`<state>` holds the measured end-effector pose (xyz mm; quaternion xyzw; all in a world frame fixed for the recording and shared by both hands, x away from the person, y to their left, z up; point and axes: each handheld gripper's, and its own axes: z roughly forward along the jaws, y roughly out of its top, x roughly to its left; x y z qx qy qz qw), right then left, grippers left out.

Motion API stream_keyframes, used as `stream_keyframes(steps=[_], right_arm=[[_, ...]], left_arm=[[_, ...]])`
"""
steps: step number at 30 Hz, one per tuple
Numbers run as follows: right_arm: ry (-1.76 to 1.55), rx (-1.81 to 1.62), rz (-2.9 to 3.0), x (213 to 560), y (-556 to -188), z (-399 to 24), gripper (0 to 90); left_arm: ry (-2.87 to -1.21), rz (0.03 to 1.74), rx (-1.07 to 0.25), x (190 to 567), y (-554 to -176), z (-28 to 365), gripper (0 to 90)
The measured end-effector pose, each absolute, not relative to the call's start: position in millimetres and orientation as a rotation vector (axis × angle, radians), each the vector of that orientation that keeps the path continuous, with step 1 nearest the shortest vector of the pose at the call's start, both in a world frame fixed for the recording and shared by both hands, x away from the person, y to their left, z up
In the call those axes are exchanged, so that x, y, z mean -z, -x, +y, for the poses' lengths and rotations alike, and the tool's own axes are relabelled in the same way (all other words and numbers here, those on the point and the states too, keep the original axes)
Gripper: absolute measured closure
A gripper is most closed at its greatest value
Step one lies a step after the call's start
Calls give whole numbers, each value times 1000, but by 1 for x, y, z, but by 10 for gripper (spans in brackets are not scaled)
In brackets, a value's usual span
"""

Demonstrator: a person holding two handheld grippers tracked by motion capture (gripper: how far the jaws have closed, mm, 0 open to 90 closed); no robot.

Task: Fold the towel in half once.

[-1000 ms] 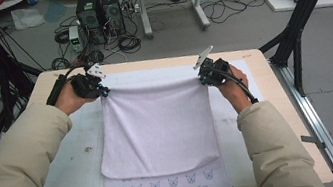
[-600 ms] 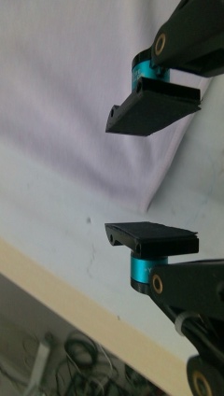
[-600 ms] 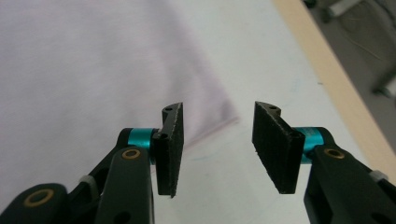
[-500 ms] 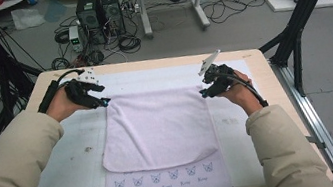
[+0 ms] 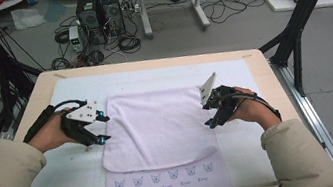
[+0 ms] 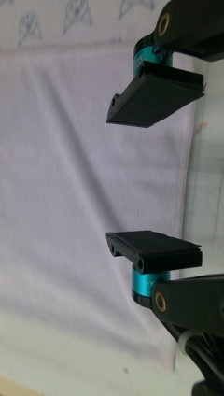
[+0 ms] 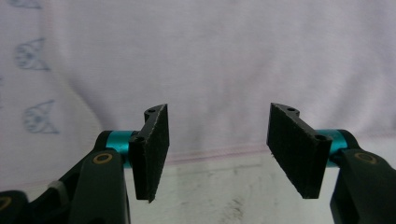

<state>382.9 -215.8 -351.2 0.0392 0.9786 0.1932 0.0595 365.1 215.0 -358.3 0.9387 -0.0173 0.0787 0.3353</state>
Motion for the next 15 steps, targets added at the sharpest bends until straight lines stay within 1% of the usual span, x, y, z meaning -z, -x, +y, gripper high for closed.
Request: stream_keyframes(steps=[4,7,13,15], right_arm=[[-30,-562,3034,354,-369,-210,372],[38,-564,3074,361,-359,-207,368],[54,-510,3146,378,-347,-209,369],[48,-489,3161,381,-344,-209,382]], left_arm=[[-2461,-110,-202,364,-349,218,367],[-2456,-134,-175,367,-340,219,368],[-2502,-164,-158,377,-327,216,367],[-2521,-167,-162,382,-323,215,368]])
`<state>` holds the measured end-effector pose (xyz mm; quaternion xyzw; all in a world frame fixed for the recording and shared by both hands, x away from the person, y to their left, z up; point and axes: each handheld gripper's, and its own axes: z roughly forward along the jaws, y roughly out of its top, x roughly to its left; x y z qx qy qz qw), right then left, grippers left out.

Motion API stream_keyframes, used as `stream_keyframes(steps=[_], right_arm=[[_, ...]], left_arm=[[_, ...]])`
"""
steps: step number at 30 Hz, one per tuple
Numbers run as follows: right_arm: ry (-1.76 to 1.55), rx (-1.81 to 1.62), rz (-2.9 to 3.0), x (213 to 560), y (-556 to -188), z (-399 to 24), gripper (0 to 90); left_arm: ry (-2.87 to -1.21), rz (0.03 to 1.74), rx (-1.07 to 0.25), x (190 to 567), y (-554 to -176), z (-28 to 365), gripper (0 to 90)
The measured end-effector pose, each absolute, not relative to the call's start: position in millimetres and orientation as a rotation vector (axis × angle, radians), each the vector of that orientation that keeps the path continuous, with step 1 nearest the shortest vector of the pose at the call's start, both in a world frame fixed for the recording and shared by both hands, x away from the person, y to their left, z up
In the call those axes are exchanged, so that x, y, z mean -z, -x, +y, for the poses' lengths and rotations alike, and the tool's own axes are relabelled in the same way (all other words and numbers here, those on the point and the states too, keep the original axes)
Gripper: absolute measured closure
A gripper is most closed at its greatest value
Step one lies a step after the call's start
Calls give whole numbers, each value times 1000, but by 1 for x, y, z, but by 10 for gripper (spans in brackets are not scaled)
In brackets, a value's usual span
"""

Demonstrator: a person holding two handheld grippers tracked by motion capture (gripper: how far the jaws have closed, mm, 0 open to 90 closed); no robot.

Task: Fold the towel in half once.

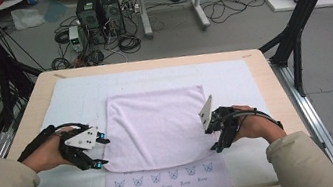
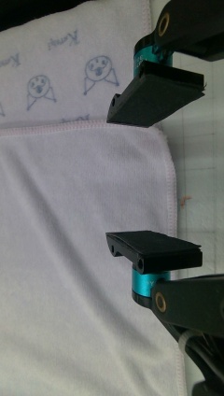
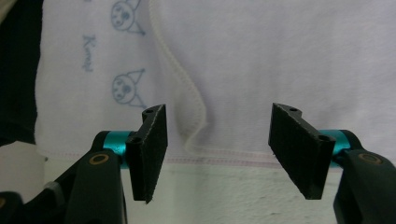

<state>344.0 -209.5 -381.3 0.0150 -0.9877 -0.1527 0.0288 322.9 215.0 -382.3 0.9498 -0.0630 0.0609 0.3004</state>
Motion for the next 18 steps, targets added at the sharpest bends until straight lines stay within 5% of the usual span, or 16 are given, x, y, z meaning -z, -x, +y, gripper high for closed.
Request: stream_keyframes(steps=[6,10,14,18], right_arm=[[-60,393,-3012,396,-339,-206,497],[-30,363,-2974,399,-342,-206,702],[-43,372,-2940,398,-343,-206,834],[-35,414,-2936,394,-344,-209,855]], left_arm=[[-2579,-191,-147,399,-317,213,373],[-2608,-215,-125,406,-314,210,391],[-2649,-211,-105,412,-314,210,483],[-2675,-180,-89,413,-314,207,699]])
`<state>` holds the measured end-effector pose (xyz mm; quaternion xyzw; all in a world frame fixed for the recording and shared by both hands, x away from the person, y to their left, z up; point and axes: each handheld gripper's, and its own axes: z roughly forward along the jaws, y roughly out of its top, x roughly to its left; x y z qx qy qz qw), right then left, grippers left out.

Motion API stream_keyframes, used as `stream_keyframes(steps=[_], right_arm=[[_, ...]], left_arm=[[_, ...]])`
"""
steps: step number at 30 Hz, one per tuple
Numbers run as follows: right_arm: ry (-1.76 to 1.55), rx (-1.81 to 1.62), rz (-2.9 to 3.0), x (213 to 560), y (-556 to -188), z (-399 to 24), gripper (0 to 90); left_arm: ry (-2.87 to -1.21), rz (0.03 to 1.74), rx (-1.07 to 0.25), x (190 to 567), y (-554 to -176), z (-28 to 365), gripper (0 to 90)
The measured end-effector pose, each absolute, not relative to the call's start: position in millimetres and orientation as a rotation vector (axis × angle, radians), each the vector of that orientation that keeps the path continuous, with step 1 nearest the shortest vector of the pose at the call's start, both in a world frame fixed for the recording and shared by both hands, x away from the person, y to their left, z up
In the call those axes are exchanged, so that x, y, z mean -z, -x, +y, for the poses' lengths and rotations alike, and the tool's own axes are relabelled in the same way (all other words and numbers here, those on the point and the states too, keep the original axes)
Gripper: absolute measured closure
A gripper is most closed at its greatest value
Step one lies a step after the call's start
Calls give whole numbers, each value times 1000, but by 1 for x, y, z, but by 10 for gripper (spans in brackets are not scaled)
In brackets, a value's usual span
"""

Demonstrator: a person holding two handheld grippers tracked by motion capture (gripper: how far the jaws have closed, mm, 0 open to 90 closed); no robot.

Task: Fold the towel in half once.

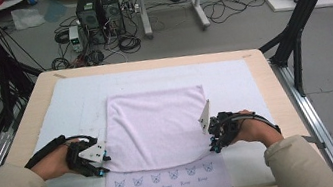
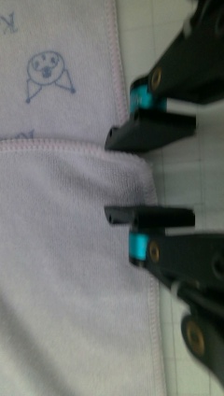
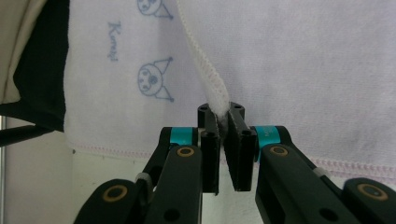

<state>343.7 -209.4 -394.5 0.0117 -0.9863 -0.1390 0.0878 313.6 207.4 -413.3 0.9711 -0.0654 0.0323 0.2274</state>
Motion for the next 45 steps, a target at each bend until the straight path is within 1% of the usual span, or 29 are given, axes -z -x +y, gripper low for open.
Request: stream_keyframes(steps=[1,2,3,4,14,20,22,26,29,31,32,33,34,35,36,37,41,45], right_arm=[[-39,427,-2933,394,-344,-210,858],[-38,442,-2928,392,-344,-212,860],[-41,462,-2929,391,-344,-213,861],[-41,473,-2926,389,-344,-215,861],[-86,635,-2887,366,-334,-232,862],[-119,675,-2879,356,-318,-242,861],[-125,675,-2861,353,-311,-244,862],[-162,663,-2829,350,-296,-243,861],[-202,653,-2762,352,-285,-240,862],[-252,649,-2712,356,-277,-236,858],[-267,648,-2704,358,-274,-234,833],[-257,650,-2715,359,-273,-234,695],[-237,671,-2750,360,-274,-234,546],[-177,677,-2785,360,-277,-235,497],[-127,678,-2798,361,-280,-237,449],[-108,680,-2825,361,-283,-237,401],[-44,712,-2898,359,-298,-237,390],[117,728,-2996,359,-320,-239,374]], left_arm=[[-2684,-160,-95,413,-313,207,747],[-2687,-140,-81,410,-313,207,826],[-2682,-126,-73,410,-313,207,857],[-2679,-113,-61,408,-313,207,868],[-2552,-128,40,383,-304,219,874],[-2520,-151,81,368,-289,223,875],[-2522,-152,126,365,-285,223,874],[-2519,-175,175,362,-274,220,874],[-2532,-199,254,363,-267,219,874],[-2534,-218,274,367,-264,219,871],[-2521,-224,251,369,-264,220,836],[-2503,-250,196,371,-266,220,680],[-2489,-251,127,372,-269,221,507],[-2493,-215,106,372,-271,223,468],[-2482,-202,86,371,-275,224,483],[-2472,-185,50,370,-278,226,472],[-2461,-86,-65,365,-296,230,444],[-2436,21,-148,366,-318,233,434]])
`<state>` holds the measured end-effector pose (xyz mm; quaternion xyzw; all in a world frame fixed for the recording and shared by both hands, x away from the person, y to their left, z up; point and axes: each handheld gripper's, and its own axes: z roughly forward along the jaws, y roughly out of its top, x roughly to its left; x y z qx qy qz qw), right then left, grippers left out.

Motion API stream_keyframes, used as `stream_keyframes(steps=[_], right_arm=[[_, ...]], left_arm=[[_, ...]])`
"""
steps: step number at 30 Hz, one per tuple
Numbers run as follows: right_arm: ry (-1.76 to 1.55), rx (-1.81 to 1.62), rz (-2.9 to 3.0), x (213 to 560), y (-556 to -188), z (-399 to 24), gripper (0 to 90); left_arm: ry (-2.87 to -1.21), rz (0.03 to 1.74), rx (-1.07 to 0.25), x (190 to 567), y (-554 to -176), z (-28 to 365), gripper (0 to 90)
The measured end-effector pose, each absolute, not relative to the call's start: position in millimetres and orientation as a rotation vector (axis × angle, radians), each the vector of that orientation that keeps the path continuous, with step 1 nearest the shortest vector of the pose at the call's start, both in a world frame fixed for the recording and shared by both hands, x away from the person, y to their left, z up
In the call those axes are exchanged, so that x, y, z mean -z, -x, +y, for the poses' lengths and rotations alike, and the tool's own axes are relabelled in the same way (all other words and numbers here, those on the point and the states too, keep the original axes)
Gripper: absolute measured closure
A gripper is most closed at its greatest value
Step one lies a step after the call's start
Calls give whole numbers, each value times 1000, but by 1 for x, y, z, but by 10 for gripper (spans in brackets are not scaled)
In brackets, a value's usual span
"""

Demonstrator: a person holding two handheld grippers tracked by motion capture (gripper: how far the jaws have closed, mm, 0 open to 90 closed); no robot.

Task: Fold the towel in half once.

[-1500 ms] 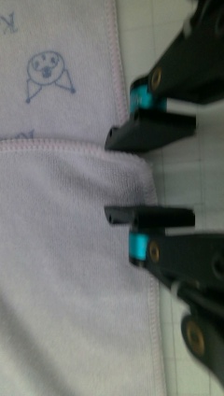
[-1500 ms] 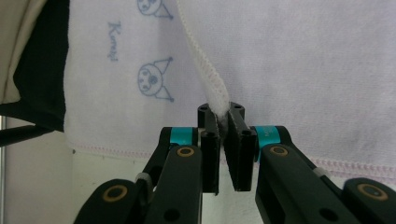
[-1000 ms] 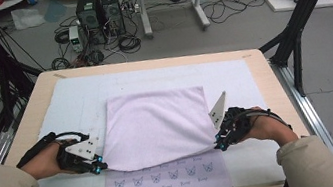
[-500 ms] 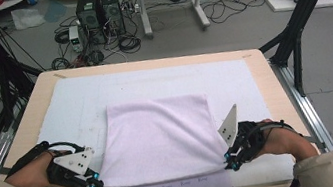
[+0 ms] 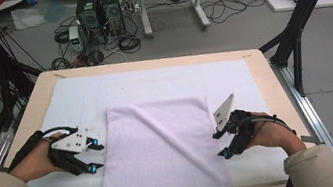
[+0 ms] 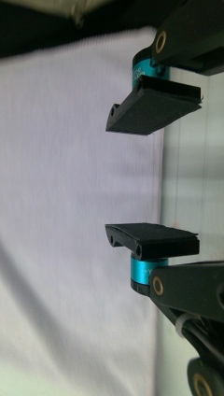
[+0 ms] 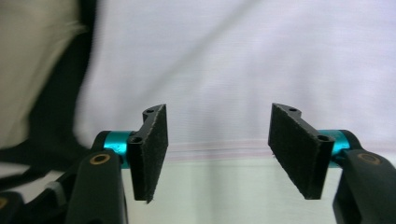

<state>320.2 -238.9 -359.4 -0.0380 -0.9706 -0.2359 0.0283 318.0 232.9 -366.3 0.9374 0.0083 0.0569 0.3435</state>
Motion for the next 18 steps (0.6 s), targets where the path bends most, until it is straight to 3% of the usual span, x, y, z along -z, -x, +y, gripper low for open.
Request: stream_keyframes(steps=[11,18], right_arm=[[476,743,-3174,364,-394,-238,366],[483,688,-3232,361,-426,-223,391]], left_arm=[[-2411,294,-346,373,-382,240,420],[-2395,374,-359,368,-417,236,420]])
